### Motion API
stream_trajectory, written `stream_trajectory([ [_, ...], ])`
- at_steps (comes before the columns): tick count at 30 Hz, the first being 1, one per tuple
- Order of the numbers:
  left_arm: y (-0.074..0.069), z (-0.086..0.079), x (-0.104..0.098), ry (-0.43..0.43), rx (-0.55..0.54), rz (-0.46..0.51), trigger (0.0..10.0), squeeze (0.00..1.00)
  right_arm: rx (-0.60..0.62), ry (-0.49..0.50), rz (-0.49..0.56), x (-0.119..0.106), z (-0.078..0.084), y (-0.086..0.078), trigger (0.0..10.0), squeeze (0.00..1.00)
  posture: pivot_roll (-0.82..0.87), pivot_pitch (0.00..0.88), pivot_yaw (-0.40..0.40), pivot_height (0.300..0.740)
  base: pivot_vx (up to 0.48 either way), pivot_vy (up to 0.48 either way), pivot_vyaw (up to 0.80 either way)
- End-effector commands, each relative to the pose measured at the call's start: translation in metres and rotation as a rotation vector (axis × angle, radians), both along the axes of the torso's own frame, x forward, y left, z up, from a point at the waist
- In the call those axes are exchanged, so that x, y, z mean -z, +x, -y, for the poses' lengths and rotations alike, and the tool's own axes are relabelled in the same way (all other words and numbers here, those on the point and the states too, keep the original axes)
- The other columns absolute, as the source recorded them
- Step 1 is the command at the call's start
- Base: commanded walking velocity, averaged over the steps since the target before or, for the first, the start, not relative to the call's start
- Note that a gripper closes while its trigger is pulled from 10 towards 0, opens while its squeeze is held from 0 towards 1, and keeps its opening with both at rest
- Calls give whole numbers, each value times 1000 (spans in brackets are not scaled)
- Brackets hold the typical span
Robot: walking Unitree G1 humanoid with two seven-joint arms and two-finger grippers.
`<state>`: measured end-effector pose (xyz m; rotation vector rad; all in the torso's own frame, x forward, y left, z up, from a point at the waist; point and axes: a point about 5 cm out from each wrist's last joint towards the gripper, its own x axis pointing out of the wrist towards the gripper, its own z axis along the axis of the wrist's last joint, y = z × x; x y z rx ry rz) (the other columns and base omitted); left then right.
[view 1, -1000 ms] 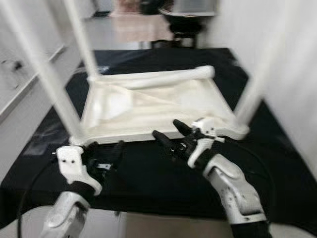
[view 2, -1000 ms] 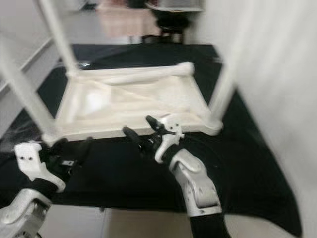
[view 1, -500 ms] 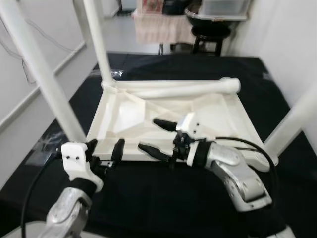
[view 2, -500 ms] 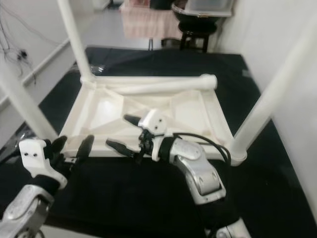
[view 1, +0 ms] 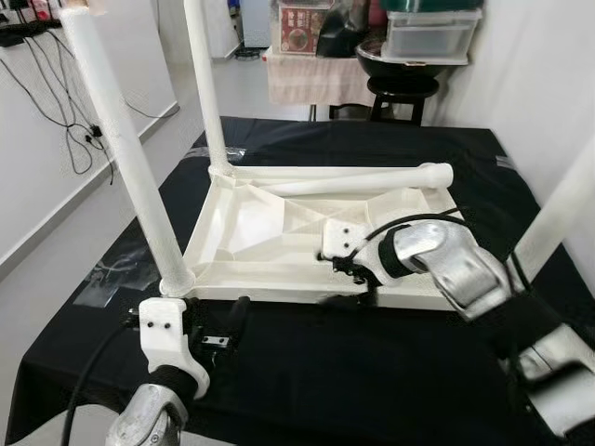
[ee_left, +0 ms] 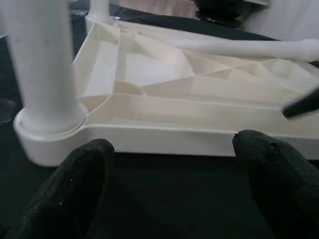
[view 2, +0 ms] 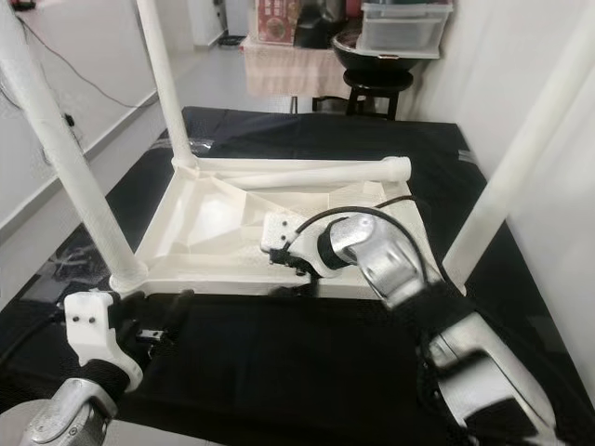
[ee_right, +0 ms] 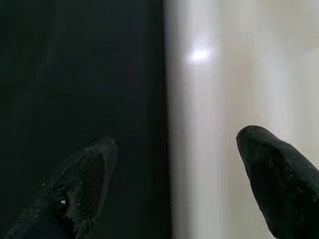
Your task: Building children table
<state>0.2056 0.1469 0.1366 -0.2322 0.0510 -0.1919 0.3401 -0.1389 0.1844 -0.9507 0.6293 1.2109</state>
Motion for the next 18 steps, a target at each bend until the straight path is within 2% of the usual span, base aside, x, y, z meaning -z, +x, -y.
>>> stream_trajectory([
  [1, 0, 2, 1, -6, 12, -10, 10000, 0, -22, -19, 2, -2, -1, 0, 10000, 0, -38, 53, -11, 740, 0, 0, 0],
  [4, -1, 4, 1, -4, 23, -7, 10000, 0, -23, -77, -45, -2, 8, 2, 10000, 0, -42, 53, -17, 740, 0, 0, 0],
  [6, -2, 6, 1, -11, 30, -3, 10000, 0, 48, -148, -69, 2, 14, 10, 10000, 0, -40, 55, -21, 740, 0, 0, 0],
  [11, -2, 6, 1, -17, 33, -4, 10000, 0, 107, -201, -107, 11, 15, 13, 10000, 0, -38, 55, -22, 740, 0, 0, 0],
  [12, -2, 7, 1, -18, 34, -3, 10000, 0, 126, -216, -124, 15, 15, 13, 4196, 0, -39, 54, -22, 740, 0, 0, 0],
  [14, -2, 7, 1, -19, 35, -2, 10000, 0, 139, -227, -136, 18, 15, 13, 4196, 0, -39, 54, -22, 740, 0, 0, 0],
  [15, -2, 7, 1, -20, 37, -2, 10000, 0, 148, -241, -149, 20, 15, 13, 1490, 0, -39, 55, -23, 740, 0, 0, 0],
  [16, -2, 7, 1, -20, 38, -1, 10000, 0, 158, -242, -153, 22, 14, 13, 0, 0, -39, 55, -23, 740, 0, 0, 0],
  [18, -2, 7, 1, -21, 39, -1, 10000, 0, 163, -241, -154, 23, 14, 13, 0, 0, -39, 55, -23, 740, 0, 0, 0],
])
